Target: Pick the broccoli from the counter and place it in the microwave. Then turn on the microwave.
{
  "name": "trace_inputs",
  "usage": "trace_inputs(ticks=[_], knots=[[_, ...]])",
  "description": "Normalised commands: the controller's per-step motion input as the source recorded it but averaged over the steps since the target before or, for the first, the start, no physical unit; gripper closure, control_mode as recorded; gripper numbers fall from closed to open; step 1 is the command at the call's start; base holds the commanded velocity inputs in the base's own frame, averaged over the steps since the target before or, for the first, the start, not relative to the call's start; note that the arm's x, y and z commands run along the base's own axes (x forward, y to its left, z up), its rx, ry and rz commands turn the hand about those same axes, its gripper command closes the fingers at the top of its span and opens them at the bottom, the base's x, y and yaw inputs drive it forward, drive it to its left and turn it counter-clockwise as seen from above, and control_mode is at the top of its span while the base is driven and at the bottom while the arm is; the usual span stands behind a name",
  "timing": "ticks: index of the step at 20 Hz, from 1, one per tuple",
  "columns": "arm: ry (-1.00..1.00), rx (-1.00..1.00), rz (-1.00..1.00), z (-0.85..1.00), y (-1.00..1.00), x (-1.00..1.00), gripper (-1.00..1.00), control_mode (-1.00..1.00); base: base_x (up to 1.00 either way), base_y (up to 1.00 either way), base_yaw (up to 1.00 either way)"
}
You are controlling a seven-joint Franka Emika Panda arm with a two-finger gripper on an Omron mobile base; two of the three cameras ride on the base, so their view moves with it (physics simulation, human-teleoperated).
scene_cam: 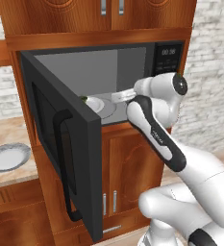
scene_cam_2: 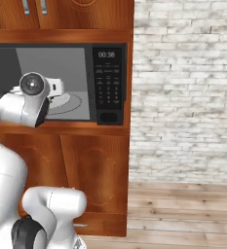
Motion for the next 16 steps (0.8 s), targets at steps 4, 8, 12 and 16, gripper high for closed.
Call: trace_inputs(ticks=[4, 8, 12, 16], knots=[[0.05, -0.03, -0.07, 0.48, -0.41, -1.0, -1.0, -1.0, 0.0, 0.0, 0.0], [0.04, -0.06, -0.1, 0.13, -0.37, -1.0, -1.0, -1.0, 0.0, 0.0, 0.0], [0.0, -0.08, -0.13, 0.0, -0.15, -1.0, -1.0, -1.0, 0.0, 0.0, 0.0], [-0.05, -0.05, -0.08, 0.02, 0.0, -1.0, -1.0, -1.0, 0.0, 0.0, 0.0]])
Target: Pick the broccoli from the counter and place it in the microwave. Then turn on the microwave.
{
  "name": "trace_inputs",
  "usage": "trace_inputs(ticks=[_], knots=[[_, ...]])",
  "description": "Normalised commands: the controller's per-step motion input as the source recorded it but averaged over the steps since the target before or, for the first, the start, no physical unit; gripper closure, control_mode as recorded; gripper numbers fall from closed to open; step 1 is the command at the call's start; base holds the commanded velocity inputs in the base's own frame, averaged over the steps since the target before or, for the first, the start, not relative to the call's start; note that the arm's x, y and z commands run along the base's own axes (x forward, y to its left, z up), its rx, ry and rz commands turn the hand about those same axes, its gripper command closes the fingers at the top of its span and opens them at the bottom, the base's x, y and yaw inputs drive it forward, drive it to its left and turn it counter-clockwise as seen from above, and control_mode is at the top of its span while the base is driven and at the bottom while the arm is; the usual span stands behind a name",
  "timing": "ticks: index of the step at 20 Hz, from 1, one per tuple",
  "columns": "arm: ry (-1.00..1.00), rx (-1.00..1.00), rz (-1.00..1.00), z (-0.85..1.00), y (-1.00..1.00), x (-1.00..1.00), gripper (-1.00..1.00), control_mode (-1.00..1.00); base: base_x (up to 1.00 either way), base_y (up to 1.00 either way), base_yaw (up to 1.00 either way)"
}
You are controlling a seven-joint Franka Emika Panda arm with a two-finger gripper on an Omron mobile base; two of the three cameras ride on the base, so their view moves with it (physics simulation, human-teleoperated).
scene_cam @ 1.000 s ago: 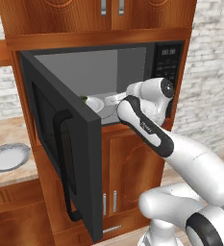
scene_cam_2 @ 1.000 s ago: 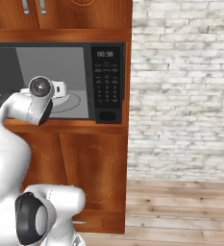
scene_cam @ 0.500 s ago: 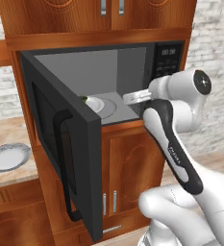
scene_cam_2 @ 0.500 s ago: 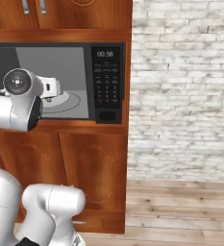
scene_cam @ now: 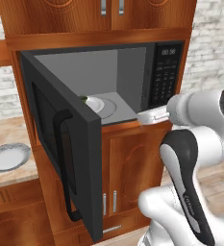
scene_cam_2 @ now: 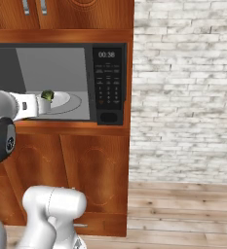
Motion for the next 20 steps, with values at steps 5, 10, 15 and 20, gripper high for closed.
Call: trace_inputs(ticks=[5, 10, 15, 20], knots=[[-0.01, 0.0, -0.04, 0.17, 0.0, -1.0, 1.0, -1.0, 0.0, 0.0, 0.0], [0.0, 0.0, -0.01, 0.29, 0.0, -1.0, 1.0, -1.0, 0.0, 0.0, 0.0], [-0.01, 0.0, -0.04, 0.24, 0.0, -1.0, 1.0, -1.0, 0.0, 0.0, 0.0], [-0.08, 0.0, -0.1, 0.19, 0.0, -0.99, 1.0, -1.0, 0.0, 0.0, 0.0]])
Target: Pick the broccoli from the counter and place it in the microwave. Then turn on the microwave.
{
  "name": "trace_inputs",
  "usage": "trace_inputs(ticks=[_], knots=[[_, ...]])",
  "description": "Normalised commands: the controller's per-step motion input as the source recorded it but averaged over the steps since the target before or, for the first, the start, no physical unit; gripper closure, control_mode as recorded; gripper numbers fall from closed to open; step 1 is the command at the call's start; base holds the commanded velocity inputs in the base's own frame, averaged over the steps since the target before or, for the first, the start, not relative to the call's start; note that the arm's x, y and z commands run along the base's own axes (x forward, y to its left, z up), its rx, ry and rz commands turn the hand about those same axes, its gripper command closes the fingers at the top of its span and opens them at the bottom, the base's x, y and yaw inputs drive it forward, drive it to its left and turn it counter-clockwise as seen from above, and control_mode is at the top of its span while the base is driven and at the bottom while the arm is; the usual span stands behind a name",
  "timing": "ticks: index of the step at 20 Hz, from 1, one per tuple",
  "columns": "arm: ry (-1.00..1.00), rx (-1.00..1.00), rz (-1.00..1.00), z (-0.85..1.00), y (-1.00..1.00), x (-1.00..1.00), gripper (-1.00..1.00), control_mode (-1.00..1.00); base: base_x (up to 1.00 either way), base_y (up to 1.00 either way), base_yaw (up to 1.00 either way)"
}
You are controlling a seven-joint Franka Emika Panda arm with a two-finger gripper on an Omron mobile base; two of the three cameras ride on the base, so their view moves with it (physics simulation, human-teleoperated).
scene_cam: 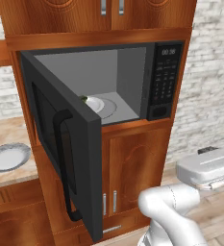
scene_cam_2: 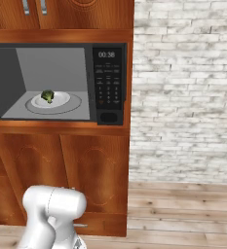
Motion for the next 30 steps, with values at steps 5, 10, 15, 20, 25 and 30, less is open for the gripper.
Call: trace_inputs(ticks=[5, 10, 15, 20, 25, 30], knots=[[-0.14, 0.0, -0.11, 0.03, 0.0, -0.83, 1.0, -1.0, 0.0, 0.0, 0.0], [-0.16, -0.01, -0.09, 0.01, 0.0, -0.53, 1.0, -1.0, 0.0, 0.0, 0.0], [-0.16, 0.0, -0.04, 0.0, 0.16, -0.18, 1.0, -1.0, 0.0, 0.0, 0.0], [-0.18, 0.0, -0.03, 0.0, 0.37, -0.01, 1.0, -1.0, 0.0, 0.0, 0.0], [-0.16, 0.0, -0.03, 0.0, 0.42, -0.18, 1.0, -1.0, 0.0, 0.0, 0.0], [-0.15, 0.0, -0.04, 0.0, 0.46, -0.05, 1.0, -1.0, 0.0, 0.0, 0.0]])
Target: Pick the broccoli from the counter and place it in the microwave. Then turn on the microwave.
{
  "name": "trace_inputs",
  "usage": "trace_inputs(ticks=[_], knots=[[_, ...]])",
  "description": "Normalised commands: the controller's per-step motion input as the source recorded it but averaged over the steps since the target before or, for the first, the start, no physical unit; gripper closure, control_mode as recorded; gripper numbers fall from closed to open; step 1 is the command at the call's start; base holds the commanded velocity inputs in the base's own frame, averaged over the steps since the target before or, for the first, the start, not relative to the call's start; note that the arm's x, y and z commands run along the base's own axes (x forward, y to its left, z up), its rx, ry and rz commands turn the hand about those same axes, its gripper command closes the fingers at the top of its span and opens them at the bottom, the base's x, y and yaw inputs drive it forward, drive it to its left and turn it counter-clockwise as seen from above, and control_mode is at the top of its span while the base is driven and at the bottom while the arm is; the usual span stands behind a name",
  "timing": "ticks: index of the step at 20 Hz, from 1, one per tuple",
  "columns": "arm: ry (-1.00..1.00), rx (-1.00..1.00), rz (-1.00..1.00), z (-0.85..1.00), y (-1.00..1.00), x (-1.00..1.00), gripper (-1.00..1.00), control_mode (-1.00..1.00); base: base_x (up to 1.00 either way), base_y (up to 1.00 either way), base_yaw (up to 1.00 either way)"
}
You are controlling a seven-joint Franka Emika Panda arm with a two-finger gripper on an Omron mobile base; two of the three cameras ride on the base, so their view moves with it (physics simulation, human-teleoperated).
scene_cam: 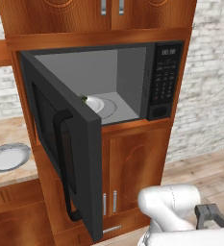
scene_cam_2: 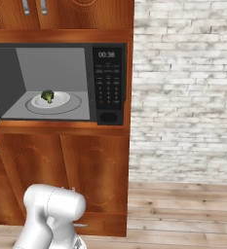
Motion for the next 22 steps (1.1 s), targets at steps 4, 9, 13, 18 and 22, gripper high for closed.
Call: trace_inputs(ticks=[4, 9, 13, 18, 22], knots=[[-0.11, 0.0, -0.05, -0.02, 0.41, 0.01, 1.0, -1.0, 0.0, 0.0, 0.0], [-0.02, 0.0, -0.06, -0.1, 0.48, 0.18, 1.0, -1.0, 0.0, 0.0, 0.0], [0.0, 0.0, -0.08, -0.23, 0.51, 0.34, 1.0, -1.0, 0.0, 0.0, 0.0], [0.0, 0.0, -0.11, -0.4, 0.46, 0.5, 1.0, -1.0, 0.0, 0.0, 0.0], [0.0, 0.0, -0.11, -0.47, 0.47, 0.51, 1.0, -1.0, 0.0, 0.0, 0.0]])
